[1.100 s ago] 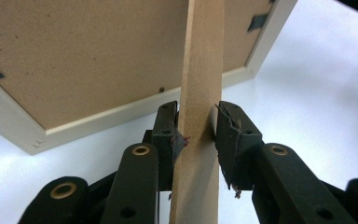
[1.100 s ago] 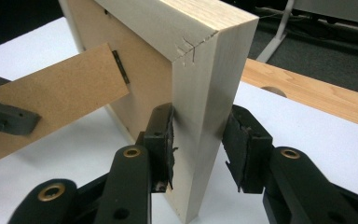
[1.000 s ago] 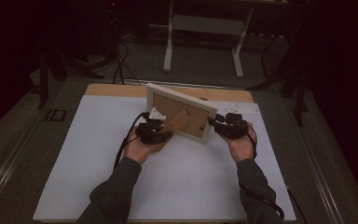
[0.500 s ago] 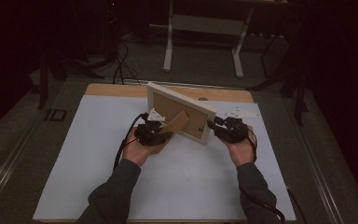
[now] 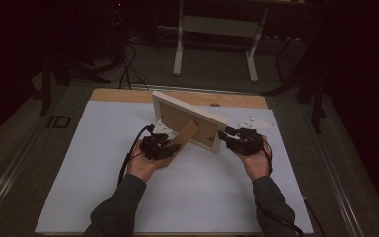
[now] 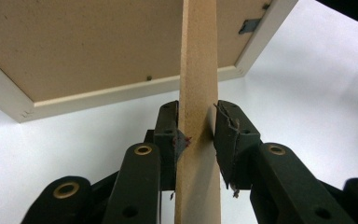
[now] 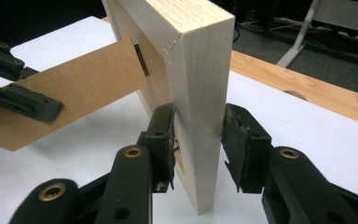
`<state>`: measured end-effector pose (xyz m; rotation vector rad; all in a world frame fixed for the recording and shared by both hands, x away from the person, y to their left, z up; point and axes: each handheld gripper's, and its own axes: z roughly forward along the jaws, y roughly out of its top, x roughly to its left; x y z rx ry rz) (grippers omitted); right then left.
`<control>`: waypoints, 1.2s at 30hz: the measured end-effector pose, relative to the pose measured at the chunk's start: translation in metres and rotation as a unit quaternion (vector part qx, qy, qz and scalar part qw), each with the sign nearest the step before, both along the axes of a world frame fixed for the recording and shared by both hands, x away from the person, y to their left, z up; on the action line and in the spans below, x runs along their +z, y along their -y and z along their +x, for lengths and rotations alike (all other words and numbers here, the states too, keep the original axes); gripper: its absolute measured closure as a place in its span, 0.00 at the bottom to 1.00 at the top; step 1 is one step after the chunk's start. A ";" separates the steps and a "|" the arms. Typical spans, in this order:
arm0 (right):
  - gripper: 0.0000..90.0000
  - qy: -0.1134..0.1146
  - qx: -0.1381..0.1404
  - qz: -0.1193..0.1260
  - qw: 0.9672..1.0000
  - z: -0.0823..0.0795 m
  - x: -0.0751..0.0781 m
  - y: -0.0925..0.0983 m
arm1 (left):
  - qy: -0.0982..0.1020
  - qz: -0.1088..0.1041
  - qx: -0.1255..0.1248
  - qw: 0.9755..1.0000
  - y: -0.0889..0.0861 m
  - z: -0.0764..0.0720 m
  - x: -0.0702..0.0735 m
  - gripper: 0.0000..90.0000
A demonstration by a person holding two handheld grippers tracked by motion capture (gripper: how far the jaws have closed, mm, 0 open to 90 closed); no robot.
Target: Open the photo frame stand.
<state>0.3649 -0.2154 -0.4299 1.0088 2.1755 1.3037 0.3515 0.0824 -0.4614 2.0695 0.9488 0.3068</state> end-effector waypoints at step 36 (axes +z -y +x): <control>0.65 -0.002 0.040 0.016 0.999 -0.015 -0.010 -0.002 | -0.014 0.013 -0.002 1.000 -0.008 -0.012 -0.022 0.80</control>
